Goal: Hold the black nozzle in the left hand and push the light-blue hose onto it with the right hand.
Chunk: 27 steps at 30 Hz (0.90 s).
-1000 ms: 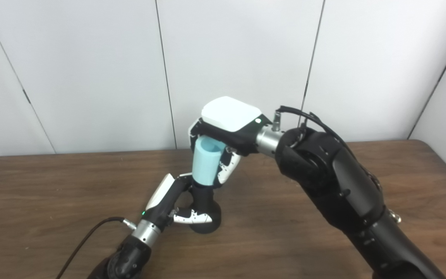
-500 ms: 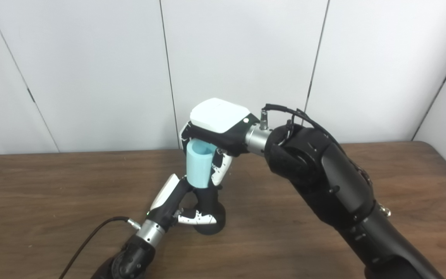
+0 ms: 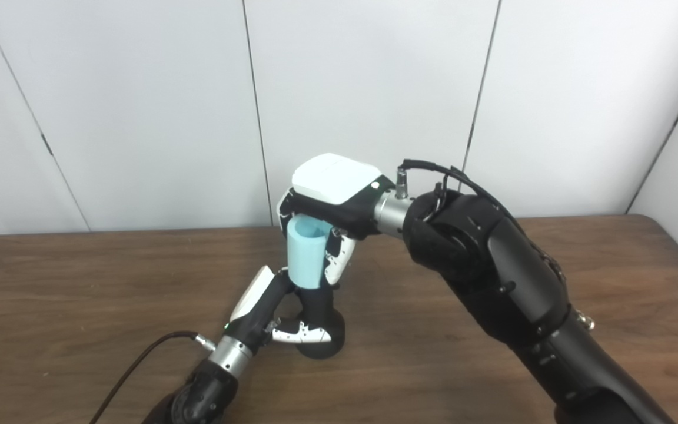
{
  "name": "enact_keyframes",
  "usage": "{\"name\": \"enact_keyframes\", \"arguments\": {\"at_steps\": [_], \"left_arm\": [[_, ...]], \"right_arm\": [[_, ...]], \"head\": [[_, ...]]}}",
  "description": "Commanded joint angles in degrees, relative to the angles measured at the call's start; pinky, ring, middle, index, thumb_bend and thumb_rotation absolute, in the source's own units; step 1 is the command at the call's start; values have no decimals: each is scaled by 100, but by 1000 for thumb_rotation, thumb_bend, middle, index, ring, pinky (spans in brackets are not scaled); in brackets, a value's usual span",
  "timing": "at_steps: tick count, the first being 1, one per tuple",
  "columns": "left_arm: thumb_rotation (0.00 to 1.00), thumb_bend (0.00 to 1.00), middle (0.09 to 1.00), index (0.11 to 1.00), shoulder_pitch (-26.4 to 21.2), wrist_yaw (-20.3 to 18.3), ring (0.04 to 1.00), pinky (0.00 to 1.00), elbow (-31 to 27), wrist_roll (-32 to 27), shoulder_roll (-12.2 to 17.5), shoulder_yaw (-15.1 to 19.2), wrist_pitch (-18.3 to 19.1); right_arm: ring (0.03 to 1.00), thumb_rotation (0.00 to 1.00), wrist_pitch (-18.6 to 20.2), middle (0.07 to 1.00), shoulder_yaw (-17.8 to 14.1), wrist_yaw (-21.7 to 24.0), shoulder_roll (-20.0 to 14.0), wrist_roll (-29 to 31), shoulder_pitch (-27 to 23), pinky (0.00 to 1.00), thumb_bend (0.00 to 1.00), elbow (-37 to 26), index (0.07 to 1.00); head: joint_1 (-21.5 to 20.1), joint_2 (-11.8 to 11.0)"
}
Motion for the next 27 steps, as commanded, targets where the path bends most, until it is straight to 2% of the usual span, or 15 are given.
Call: {"name": "enact_keyframes", "arguments": {"at_steps": [1,8,18,24,27], "left_arm": [[79,511,506,490,759,-177,466,377,422,208,9,-203,265],[79,511,507,491,759,-194,433,339,426,190,5,-194,297],[79,511,508,490,754,-198,451,365,432,170,3,-183,291],[79,511,507,490,763,-189,435,339,400,191,16,-185,301],[79,511,506,490,745,-193,459,367,412,198,9,-185,317]], "right_arm": [[294,0,-3,415,-123,-59,-63,-2,-224,176,527,-87,505],[295,0,8,404,-82,-40,-62,-91,-181,197,526,-63,503],[317,0,43,416,-57,77,-13,-177,-96,205,527,-73,506],[302,0,47,414,64,147,57,-247,37,197,526,-90,511],[300,0,-25,410,158,199,46,-273,89,195,525,-87,507]], "head": [[17,9],[28,32],[41,42],[35,63],[47,62]]}}
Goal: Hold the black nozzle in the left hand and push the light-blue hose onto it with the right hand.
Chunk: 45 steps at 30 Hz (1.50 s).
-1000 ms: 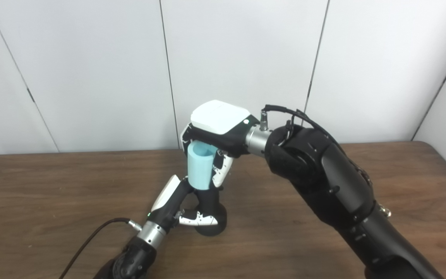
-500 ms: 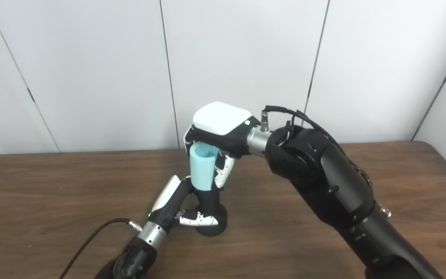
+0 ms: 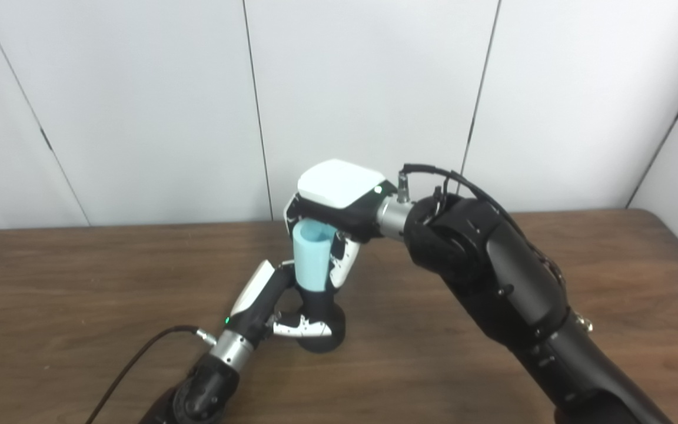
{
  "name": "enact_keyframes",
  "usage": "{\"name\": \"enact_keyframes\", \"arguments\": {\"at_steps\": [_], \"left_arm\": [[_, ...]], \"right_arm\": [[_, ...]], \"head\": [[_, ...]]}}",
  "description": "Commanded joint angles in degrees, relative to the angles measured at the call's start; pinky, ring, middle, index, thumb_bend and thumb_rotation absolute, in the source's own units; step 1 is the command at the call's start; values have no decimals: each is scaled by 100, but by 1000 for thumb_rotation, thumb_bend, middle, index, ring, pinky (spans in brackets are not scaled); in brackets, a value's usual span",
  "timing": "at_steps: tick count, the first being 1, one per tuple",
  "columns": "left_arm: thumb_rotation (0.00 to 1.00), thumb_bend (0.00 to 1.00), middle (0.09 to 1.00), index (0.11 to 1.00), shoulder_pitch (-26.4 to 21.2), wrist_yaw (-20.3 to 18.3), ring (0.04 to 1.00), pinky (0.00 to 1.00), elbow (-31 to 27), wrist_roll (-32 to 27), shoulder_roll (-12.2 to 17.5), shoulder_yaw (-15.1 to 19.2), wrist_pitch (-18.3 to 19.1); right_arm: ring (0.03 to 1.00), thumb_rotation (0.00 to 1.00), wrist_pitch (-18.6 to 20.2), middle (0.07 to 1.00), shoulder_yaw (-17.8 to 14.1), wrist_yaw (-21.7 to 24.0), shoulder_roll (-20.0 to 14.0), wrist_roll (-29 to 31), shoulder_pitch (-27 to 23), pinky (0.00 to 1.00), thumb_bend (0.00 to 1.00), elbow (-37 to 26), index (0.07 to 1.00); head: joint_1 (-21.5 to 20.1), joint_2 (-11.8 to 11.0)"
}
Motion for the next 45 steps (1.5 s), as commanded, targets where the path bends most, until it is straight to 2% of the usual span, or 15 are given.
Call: {"name": "enact_keyframes", "arguments": {"at_steps": [1,10,17,24,31,35,40,43,45], "left_arm": [[79,511,507,490,723,-198,462,370,430,199,19,-198,282],[79,511,508,490,752,-214,434,341,345,173,10,-181,313],[79,511,501,490,749,-205,408,308,363,153,-2,-164,281],[79,511,502,490,745,-207,438,347,336,180,-2,-167,305],[79,511,498,491,741,-218,385,289,331,170,-1,-165,319],[79,511,497,490,740,-223,400,296,328,183,4,-173,327],[79,511,496,491,746,-244,409,313,288,197,10,-183,396],[79,511,497,491,745,-235,396,305,299,202,9,-187,386],[79,511,497,491,743,-226,392,299,321,187,11,-179,355]], "right_arm": [[311,0,-91,411,101,50,-4,-40,-69,206,526,-67,506],[374,0,-369,439,156,-119,-9,25,-22,280,530,34,501],[355,0,-589,433,179,-405,66,57,89,259,530,265,499],[474,0,-714,483,187,-533,59,64,184,418,530,378,485],[456,0,-736,486,214,-500,30,-28,275,370,530,222,482],[509,0,-842,522,268,-560,-39,-270,349,398,526,70,456],[444,0,-1071,533,320,-789,-118,-625,454,318,524,-96,452],[376,0,-1220,480,326,-933,-146,-805,515,257,530,-205,489],[417,3,-1372,468,328,-1095,-179,-977,559,326,530,-250,503]], "head": [[3,1],[9,-2],[28,16],[39,33],[33,38],[35,38],[39,37],[39,37],[37,27]]}}
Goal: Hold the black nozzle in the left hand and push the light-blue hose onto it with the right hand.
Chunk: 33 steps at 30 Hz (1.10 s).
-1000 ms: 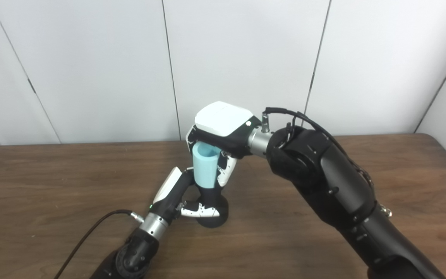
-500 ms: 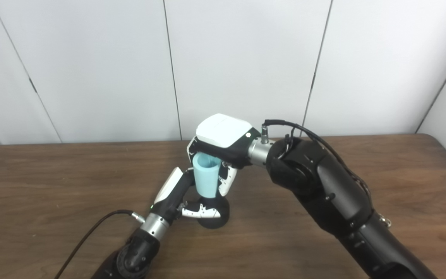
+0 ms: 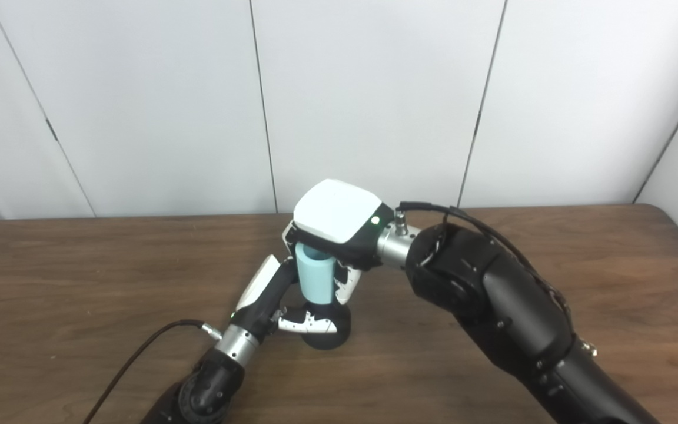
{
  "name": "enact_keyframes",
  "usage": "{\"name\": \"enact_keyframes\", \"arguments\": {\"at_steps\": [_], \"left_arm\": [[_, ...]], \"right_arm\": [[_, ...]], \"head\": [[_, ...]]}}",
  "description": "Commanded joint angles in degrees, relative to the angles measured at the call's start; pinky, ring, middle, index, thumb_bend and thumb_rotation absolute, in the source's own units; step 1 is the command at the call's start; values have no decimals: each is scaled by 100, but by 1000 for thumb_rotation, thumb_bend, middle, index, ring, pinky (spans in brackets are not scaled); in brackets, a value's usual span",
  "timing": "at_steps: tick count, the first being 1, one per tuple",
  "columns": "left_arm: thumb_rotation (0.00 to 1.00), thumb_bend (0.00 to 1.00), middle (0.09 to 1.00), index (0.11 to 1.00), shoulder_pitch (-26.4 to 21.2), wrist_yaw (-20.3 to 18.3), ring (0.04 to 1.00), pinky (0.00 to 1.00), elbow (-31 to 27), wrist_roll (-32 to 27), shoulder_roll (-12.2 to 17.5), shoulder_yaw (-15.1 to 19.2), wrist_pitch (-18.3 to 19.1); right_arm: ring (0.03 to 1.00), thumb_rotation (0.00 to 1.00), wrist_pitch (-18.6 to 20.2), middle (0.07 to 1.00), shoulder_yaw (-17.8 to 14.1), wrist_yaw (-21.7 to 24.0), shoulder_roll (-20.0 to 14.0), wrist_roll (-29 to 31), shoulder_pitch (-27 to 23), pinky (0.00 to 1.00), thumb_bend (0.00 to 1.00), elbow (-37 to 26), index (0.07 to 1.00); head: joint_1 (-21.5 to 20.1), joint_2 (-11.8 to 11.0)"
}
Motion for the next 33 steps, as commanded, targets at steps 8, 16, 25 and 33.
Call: {"name": "enact_keyframes", "arguments": {"at_steps": [8,16,25,33], "left_arm": [[79,511,496,491,670,-204,391,297,457,175,43,-179,243],[78,511,493,491,679,-193,383,286,503,171,54,-188,191],[78,511,496,490,674,-225,418,325,491,185,40,-188,250],[77,511,495,491,671,-163,396,304,574,232,27,-207,192]], "right_arm": [[527,143,-558,616,-45,-453,-179,-349,89,458,524,-32,493],[580,150,-530,655,-269,-454,-146,-27,232,477,524,-87,494],[788,200,-602,815,-618,-704,-113,321,304,678,920,-219,748],[883,182,-966,952,-1043,-1527,139,759,553,794,916,-160,925]], "head": [[1,-19],[0,-34],[11,-20],[-3,-123]]}}
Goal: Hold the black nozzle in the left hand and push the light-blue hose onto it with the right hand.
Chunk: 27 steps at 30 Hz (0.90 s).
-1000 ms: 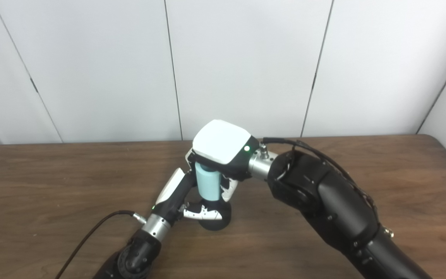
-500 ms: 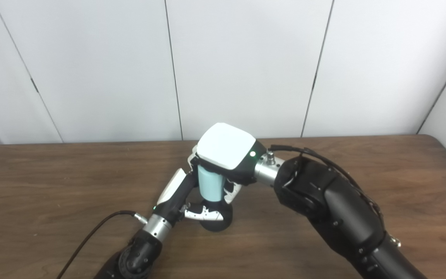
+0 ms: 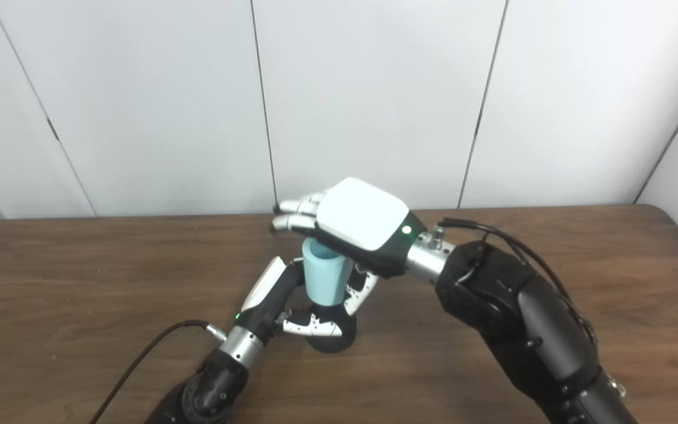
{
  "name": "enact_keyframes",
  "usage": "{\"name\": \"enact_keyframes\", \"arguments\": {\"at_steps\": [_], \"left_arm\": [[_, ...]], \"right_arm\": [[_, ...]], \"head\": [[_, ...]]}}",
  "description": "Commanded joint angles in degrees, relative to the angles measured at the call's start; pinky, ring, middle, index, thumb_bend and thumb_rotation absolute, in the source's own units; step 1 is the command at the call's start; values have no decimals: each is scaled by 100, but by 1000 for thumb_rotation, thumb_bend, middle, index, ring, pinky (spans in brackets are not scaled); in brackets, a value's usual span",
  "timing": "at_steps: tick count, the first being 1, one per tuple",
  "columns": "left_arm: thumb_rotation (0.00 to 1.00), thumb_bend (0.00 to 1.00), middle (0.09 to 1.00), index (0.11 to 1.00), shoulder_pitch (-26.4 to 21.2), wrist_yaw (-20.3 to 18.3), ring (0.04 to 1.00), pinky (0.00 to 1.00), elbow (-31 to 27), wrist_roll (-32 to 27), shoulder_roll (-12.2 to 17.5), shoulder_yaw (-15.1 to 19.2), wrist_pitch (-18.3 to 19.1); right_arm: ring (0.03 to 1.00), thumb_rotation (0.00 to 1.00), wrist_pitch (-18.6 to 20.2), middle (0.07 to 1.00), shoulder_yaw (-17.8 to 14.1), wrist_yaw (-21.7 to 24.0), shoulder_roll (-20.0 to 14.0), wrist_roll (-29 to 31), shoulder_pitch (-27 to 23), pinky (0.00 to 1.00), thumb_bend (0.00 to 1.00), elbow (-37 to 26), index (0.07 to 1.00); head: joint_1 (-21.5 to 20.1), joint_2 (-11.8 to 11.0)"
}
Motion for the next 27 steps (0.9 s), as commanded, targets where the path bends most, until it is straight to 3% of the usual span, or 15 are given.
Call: {"name": "enact_keyframes", "arguments": {"at_steps": [1,9,14,18,22,27], "left_arm": [[77,511,495,491,667,-103,396,305,581,234,57,-169,221],[78,511,509,491,682,-83,448,358,555,290,46,-213,210],[77,510,505,491,686,-53,403,315,584,308,38,-222,168],[77,511,507,491,681,-53,452,369,601,305,55,-204,125],[77,510,510,491,691,-39,430,341,610,318,64,-204,93],[77,510,507,491,701,-59,429,335,614,297,65,-200,108]], "right_arm": [[896,179,-228,957,-160,-440,60,181,-94,829,915,-97,930],[965,161,-888,986,-361,-1479,85,90,89,950,858,188,950],[976,159,-919,992,-327,-2071,-159,81,246,967,806,122,961],[957,146,-920,976,-158,-2413,-438,210,457,957,796,114,951],[943,141,-919,958,-12,-2463,-642,312,622,932,798,171,934],[932,141,-910,940,-52,-2138,-632,487,698,906,792,181,925]], "head": [[6,0],[82,-119],[77,-94],[26,-158],[9,-141],[1,-126]]}}
